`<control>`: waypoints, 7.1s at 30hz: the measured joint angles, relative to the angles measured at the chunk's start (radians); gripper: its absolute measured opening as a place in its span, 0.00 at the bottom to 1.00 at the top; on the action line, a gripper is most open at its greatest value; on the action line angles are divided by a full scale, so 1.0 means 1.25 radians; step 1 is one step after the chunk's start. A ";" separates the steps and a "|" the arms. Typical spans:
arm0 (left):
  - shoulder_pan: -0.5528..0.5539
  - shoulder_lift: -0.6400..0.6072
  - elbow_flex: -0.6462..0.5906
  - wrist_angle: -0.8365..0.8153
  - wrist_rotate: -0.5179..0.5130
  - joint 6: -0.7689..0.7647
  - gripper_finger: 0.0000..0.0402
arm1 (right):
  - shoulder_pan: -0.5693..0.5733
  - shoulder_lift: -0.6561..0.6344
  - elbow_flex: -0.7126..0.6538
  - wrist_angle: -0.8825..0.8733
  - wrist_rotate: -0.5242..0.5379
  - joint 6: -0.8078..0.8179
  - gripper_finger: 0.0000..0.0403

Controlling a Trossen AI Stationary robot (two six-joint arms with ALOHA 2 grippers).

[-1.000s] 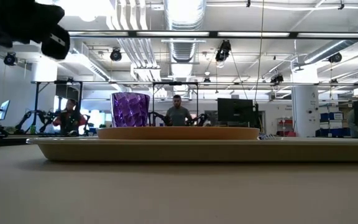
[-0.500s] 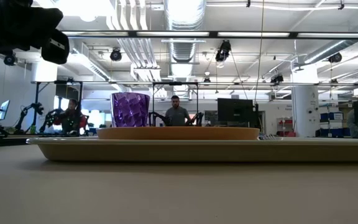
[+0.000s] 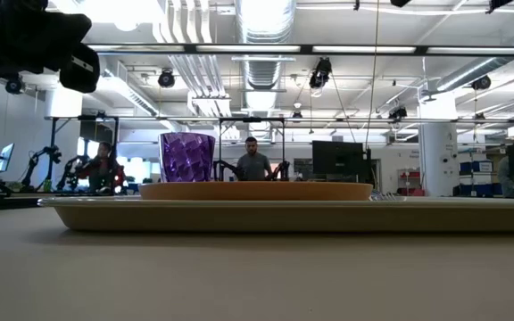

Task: Pick and place plate/cup/fork/spoon on tray
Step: Return to Home Position

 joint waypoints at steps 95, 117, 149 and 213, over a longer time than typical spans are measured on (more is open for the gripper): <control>0.082 0.050 -0.002 -0.004 -0.084 0.084 0.00 | -0.109 -0.495 -0.574 0.089 0.174 0.022 0.03; 0.232 0.118 -0.002 -0.065 0.172 0.063 0.00 | -0.109 -0.495 -0.574 0.101 0.175 0.055 0.03; 0.231 -0.020 0.174 -0.301 0.204 0.116 0.00 | -0.109 -0.494 -0.572 0.135 0.185 0.075 0.03; 0.229 -0.225 -0.002 -0.298 0.018 0.071 0.00 | 0.017 -0.488 -0.572 0.074 0.226 0.098 0.03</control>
